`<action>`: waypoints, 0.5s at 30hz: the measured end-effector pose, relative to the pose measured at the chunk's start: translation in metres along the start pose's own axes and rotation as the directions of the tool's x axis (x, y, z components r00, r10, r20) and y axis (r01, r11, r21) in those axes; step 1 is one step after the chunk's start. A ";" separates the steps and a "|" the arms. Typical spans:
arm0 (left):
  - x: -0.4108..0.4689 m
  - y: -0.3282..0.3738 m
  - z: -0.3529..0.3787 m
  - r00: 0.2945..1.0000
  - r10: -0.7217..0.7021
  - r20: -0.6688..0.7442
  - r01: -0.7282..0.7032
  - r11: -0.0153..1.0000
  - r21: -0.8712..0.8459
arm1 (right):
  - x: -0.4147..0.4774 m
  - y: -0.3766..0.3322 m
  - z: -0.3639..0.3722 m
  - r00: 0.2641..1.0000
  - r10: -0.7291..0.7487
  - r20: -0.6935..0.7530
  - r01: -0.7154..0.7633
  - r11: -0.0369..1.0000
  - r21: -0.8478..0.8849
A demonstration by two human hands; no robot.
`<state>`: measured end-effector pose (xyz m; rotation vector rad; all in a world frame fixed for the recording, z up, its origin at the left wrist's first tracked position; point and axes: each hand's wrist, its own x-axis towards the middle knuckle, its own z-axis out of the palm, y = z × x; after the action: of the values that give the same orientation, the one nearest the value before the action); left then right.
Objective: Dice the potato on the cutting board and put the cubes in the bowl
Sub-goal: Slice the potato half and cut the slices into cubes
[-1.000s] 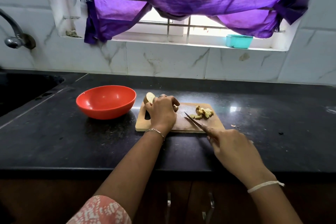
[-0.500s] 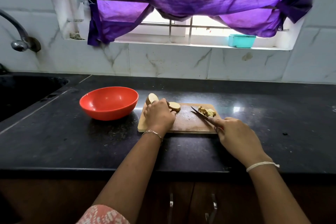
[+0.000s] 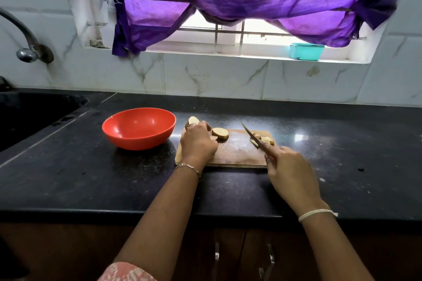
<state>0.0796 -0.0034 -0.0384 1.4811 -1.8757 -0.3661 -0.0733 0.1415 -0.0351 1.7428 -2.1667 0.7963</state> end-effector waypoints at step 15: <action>0.002 -0.009 -0.019 0.983 -0.008 0.181 0.012 1.000 -0.019 | -0.007 0.001 0.003 0.998 0.014 -0.057 -0.010 0.997 0.077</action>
<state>0.0992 -0.0038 -0.0298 1.4866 -2.0003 -0.5390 -0.0718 0.1451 -0.0414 1.7219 -2.1379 0.9333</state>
